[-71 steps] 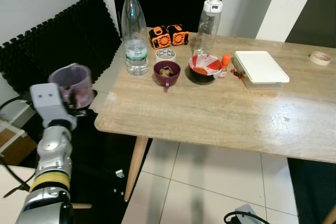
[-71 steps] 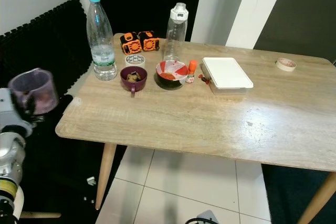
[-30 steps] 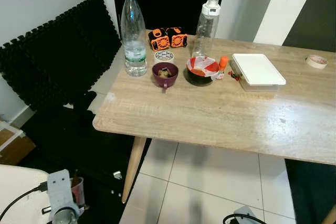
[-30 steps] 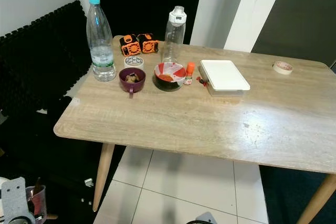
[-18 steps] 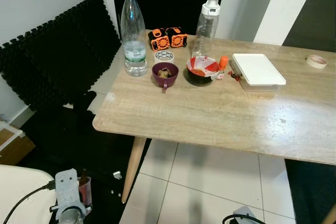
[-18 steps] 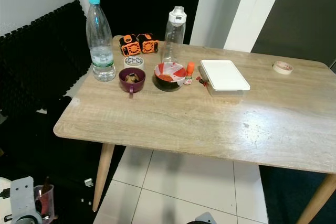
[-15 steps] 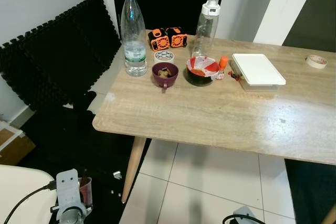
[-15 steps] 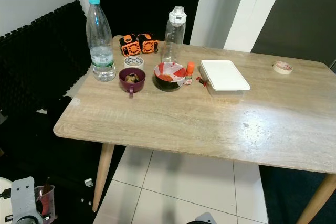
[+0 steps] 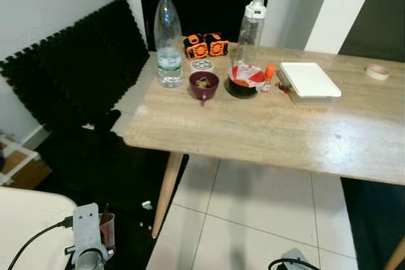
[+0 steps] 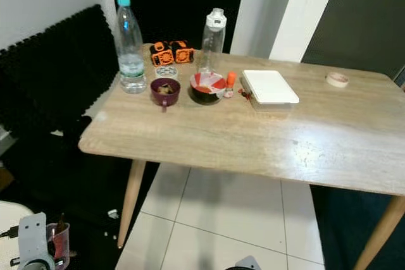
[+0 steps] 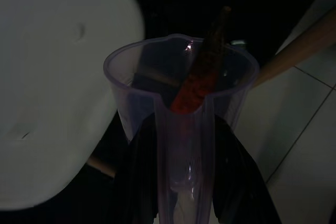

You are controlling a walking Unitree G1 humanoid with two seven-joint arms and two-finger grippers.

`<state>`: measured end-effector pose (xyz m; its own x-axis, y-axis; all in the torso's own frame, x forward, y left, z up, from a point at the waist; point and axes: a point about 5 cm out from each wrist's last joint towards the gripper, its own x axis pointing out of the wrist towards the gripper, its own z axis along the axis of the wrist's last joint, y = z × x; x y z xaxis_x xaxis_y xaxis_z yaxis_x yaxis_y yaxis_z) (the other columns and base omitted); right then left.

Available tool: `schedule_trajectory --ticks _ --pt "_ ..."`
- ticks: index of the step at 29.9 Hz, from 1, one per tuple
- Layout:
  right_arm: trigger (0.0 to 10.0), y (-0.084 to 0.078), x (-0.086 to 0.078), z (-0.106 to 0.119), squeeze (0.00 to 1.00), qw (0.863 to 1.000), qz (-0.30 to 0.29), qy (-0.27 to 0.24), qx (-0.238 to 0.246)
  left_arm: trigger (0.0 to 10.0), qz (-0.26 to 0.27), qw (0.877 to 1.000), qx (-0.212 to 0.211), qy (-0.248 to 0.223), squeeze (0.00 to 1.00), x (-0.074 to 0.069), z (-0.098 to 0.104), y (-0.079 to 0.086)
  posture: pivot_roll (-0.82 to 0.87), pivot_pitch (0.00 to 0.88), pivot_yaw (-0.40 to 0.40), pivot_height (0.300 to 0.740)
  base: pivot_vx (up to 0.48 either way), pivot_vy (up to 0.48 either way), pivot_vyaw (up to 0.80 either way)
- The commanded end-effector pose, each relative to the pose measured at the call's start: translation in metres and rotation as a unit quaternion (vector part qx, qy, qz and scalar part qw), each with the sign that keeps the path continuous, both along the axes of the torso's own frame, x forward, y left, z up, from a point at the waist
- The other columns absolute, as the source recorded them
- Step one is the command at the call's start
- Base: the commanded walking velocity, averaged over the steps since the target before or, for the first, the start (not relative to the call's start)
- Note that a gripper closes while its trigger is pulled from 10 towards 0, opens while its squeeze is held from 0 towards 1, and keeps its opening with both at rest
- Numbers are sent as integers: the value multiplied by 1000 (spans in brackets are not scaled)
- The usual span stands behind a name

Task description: Restocking fridge

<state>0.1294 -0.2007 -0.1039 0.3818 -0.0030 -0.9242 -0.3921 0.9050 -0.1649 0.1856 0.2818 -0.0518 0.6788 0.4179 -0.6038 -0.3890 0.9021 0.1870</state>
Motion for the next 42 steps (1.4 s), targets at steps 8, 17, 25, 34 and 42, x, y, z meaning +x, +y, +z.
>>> schedule_trajectory --ticks 8,17,25,34,42 --pt "10000 -4 -1 0 0 1000 -8 -1 -3 10000 -14 1000 -10 11 0 -1 -5 -10 95 12 -68 740 -352 0 0" --pt "10000 -4 -1 0 0 1000 -12 -3 -2 10000 -22 1000 -14 5 0 2 -4 -14 93 11 -68 740 -332 0 0" --pt "10000 -5 -2 0 0 1000 -17 4 -1 10000 -49 999 -18 -6 0 6 -3 -19 90 12 -67 740 0 0 -362" --pt "10000 -5 -2 0 0 1000 -19 5 1 10000 -67 997 -23 -5 0 5 -5 -24 93 15 -67 740 0 0 -781" --pt "10000 -5 -2 0 0 1000 -18 5 -1 10000 -67 997 -36 -10 0 5 -6 -27 90 7 -67 740 0 0 -781"
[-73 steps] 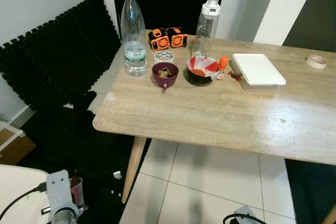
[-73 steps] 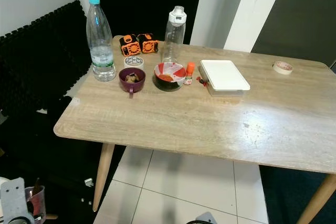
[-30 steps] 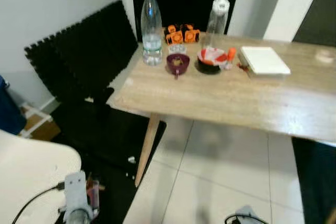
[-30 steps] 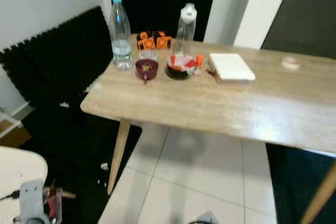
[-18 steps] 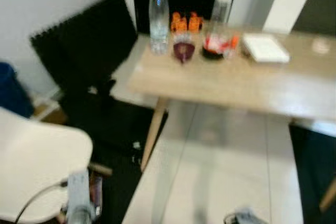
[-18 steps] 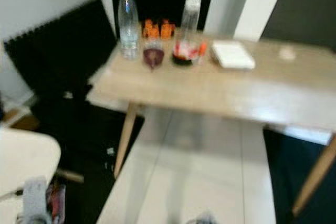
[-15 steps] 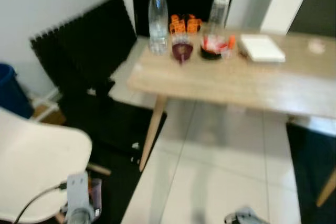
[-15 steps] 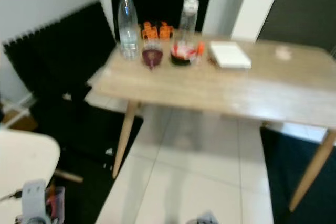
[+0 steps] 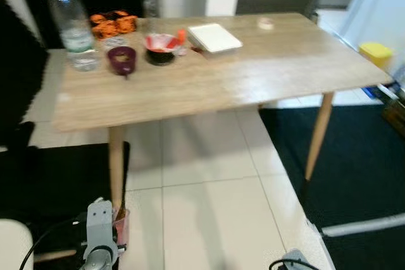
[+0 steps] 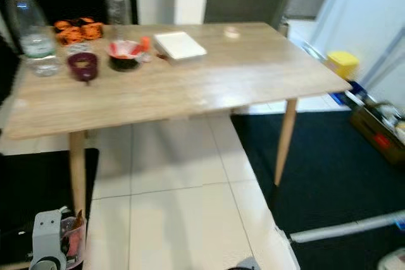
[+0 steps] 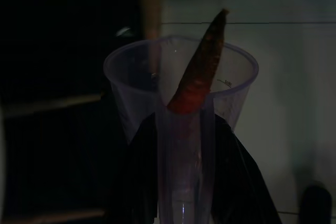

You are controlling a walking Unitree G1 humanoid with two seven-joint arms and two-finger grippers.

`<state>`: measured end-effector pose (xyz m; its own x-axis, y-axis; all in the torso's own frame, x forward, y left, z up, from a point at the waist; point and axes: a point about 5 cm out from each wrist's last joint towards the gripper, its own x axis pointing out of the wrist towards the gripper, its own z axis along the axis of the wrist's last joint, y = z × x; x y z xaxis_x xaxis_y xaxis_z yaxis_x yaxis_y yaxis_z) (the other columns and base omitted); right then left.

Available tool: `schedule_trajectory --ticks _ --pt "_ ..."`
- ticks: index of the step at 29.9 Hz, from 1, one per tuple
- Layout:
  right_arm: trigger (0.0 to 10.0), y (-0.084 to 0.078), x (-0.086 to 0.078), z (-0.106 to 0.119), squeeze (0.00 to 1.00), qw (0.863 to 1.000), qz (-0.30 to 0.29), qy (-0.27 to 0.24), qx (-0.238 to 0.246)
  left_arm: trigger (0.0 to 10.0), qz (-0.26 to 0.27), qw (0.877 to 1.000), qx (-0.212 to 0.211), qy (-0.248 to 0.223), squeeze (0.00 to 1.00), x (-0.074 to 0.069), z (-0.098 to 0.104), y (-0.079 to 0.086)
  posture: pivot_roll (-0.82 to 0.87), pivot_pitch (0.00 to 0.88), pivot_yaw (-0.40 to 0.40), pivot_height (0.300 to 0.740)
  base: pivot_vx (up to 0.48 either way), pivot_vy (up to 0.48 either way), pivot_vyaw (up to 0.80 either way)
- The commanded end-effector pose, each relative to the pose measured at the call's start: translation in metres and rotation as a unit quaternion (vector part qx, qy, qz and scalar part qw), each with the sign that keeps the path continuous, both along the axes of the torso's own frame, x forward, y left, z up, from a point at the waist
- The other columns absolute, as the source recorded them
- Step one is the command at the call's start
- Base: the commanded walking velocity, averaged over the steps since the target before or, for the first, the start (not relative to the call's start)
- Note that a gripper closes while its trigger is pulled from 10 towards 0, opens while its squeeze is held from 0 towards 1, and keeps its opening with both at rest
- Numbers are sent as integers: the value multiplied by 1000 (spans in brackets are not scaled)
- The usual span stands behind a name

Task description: Restocking fridge

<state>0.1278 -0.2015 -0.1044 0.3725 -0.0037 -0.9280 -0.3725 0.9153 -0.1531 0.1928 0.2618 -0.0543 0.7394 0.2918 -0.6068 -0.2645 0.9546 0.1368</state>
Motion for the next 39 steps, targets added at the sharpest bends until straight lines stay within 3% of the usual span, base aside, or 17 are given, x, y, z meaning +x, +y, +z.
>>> schedule_trajectory --ticks 1,18,39 --pt "10000 -4 -1 0 0 1000 -6 1 -5 10000 1 1000 -18 -2 0 -1 -3 -8 90 7 -67 740 0 0 -781" --pt "10000 -5 0 1 0 1000 -1 3 -13 10000 -7 999 -45 -7 0 1 -5 -16 87 1 -68 740 0 0 -781" --pt "10000 -6 0 1 0 1000 3 7 -14 10000 -6 999 -51 -8 0 0 -6 -18 87 5 -73 740 0 0 -781"
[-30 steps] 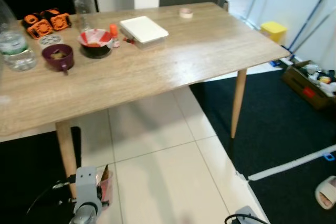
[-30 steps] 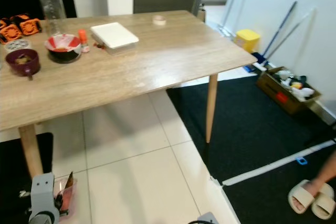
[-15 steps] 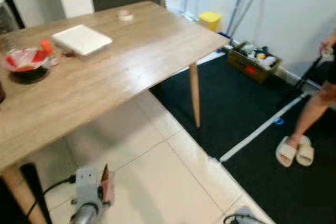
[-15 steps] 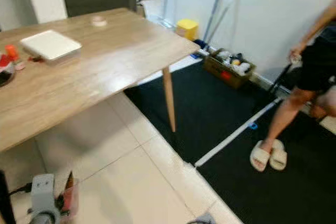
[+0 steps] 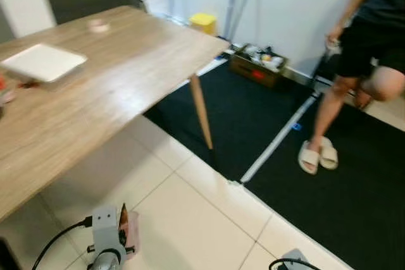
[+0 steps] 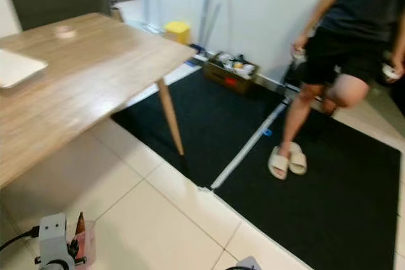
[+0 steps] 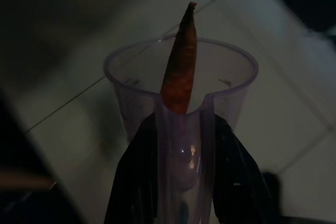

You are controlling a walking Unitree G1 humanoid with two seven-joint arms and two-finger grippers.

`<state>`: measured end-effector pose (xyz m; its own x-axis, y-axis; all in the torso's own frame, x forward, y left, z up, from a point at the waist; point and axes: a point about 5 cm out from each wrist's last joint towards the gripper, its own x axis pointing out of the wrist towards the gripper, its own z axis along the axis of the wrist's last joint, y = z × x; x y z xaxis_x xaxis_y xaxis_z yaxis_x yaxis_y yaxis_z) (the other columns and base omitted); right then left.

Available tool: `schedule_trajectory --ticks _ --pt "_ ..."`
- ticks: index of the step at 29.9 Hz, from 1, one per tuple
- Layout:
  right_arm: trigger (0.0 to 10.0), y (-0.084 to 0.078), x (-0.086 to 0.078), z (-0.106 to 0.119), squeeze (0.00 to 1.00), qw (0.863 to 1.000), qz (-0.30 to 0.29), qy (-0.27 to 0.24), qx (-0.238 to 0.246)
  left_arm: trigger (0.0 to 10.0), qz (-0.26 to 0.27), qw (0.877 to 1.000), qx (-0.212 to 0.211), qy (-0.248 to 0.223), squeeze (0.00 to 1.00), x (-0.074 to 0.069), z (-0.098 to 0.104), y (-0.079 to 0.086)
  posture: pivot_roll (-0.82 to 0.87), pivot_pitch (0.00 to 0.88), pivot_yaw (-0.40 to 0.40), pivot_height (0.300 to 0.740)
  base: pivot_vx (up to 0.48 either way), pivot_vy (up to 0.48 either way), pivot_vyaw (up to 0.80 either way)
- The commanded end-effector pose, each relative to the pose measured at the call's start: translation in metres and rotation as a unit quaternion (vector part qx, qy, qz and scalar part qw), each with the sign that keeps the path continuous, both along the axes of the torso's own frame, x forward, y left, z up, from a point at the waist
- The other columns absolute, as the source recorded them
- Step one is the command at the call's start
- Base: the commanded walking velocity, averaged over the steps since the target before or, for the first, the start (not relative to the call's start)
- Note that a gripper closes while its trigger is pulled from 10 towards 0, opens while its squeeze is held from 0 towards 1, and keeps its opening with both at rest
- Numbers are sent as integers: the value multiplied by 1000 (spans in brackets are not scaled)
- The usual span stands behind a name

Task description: Restocking fridge

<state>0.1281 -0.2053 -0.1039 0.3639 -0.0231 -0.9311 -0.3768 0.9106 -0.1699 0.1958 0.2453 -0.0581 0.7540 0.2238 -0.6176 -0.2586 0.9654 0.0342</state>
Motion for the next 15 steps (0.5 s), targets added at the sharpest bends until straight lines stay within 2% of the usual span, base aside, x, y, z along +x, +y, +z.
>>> schedule_trajectory --ticks 1,15 --pt "10000 -2 -1 0 0 1000 1 2 -3 10000 -2 1000 0 2 0 -2 -2 -2 87 5 -73 740 0 0 -781" --pt "10000 -2 -1 0 0 1000 2 3 -4 10000 2 1000 -8 5 0 -3 -3 -2 86 4 -76 740 0 0 -781"
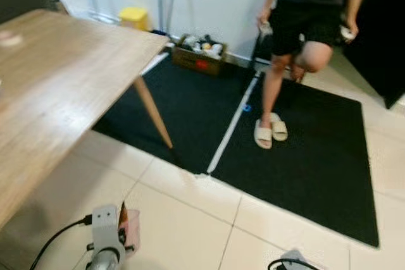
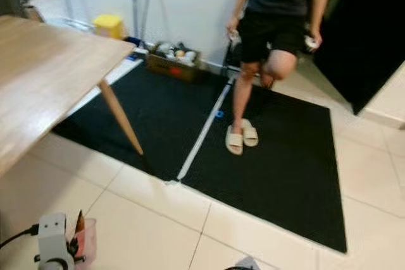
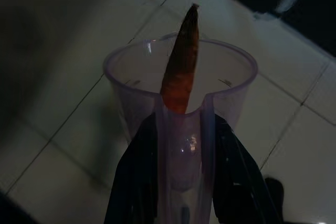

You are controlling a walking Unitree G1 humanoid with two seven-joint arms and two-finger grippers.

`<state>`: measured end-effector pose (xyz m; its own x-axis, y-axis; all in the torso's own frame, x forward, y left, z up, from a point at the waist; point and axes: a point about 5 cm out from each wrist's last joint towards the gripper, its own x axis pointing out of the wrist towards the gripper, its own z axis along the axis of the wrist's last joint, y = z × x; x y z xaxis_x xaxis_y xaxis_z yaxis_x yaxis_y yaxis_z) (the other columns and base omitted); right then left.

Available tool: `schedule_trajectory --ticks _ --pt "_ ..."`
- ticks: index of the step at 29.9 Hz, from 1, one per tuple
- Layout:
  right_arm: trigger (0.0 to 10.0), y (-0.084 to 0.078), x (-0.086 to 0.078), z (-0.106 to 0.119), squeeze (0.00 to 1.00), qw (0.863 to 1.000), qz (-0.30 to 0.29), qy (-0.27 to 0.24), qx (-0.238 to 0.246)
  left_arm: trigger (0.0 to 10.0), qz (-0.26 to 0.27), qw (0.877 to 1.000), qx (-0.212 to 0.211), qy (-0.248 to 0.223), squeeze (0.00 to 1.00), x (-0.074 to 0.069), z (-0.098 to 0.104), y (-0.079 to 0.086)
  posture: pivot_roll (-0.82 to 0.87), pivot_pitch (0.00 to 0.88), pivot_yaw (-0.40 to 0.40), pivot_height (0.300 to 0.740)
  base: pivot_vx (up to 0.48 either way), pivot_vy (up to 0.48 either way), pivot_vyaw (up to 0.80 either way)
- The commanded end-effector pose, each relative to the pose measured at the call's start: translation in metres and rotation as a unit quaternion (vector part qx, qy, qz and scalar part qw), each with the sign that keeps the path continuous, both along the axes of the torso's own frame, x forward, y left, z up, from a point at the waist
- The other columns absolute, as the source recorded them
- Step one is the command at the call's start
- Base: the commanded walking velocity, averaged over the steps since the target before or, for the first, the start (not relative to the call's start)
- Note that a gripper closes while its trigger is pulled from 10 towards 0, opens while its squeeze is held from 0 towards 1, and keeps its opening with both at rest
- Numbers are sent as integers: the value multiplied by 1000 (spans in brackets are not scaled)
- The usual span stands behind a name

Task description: Restocking fridge

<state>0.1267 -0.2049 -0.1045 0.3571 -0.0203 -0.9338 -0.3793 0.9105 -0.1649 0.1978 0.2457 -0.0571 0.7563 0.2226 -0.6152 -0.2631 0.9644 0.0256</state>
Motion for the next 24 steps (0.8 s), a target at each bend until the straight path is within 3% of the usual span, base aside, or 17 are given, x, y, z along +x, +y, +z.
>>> schedule_trajectory --ticks 1,10,24 --pt "10000 -2 1 1 0 1000 1 0 -5 10000 0 1000 -5 8 0 -5 -4 -3 86 4 -76 740 0 0 -781" --pt "10000 -2 1 1 0 1000 -1 -4 -3 10000 3 1000 -14 5 0 -5 -4 -4 86 5 -77 740 0 0 -781" --pt "10000 -2 0 0 0 1000 11 -2 -6 10000 10 999 -37 2 0 -9 -6 -4 86 0 -77 740 44 0 0"
